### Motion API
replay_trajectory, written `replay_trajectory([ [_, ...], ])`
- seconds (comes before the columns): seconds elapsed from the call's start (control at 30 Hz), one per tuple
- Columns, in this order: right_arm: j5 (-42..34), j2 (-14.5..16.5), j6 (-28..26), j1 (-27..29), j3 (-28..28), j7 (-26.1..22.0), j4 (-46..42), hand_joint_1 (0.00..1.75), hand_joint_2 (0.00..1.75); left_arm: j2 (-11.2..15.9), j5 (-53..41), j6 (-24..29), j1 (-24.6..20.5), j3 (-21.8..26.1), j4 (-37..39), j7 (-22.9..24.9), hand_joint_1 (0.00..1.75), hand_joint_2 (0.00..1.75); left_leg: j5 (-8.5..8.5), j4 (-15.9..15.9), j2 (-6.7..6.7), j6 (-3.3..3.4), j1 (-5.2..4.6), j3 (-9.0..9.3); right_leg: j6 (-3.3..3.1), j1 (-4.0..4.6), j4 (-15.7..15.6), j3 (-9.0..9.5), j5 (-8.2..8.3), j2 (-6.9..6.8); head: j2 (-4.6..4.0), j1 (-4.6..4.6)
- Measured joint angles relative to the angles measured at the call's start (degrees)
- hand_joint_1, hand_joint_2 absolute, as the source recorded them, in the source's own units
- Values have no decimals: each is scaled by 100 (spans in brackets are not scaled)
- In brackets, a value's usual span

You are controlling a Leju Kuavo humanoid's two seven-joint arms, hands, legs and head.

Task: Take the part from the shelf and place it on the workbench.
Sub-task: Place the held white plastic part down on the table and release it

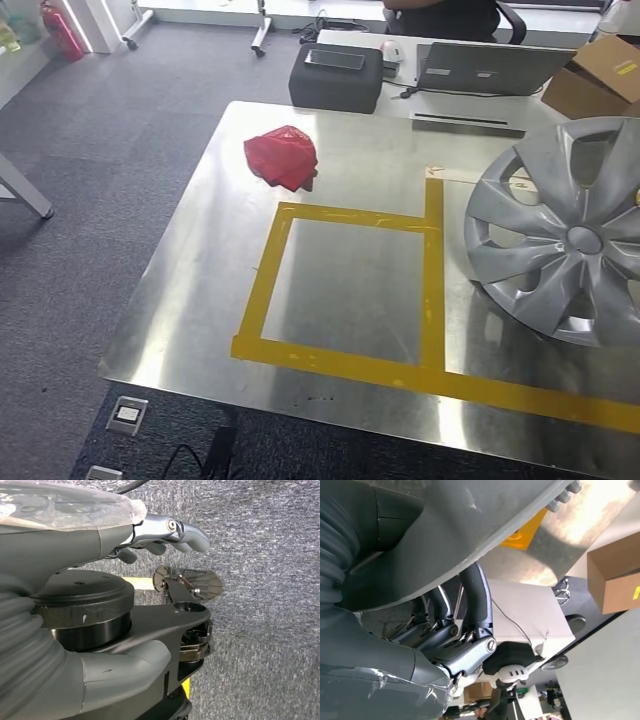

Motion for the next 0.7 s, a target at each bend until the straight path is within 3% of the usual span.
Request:
replay_trajectory([
  [0.23,13,95,159,-26,18,-118,5,175,175,-2,2,0,-2,-2,0,1,0,175,0,-1,1,0,0,5,0,0,0,5,0,0,0,1],
  [0.37,29,206,297,-47,62,-114,3,0,0,-11,4,-16,-9,-2,0,9,0,175,0,-2,3,0,0,10,0,0,0,6,0,1,0,-1],
  [0.7,42,337,369,-49,196,-4,3,0,0,-13,-26,-101,-11,-52,0,90,0,175,1,-4,-1,0,0,11,0,-1,0,8,0,0,0,-1],
])
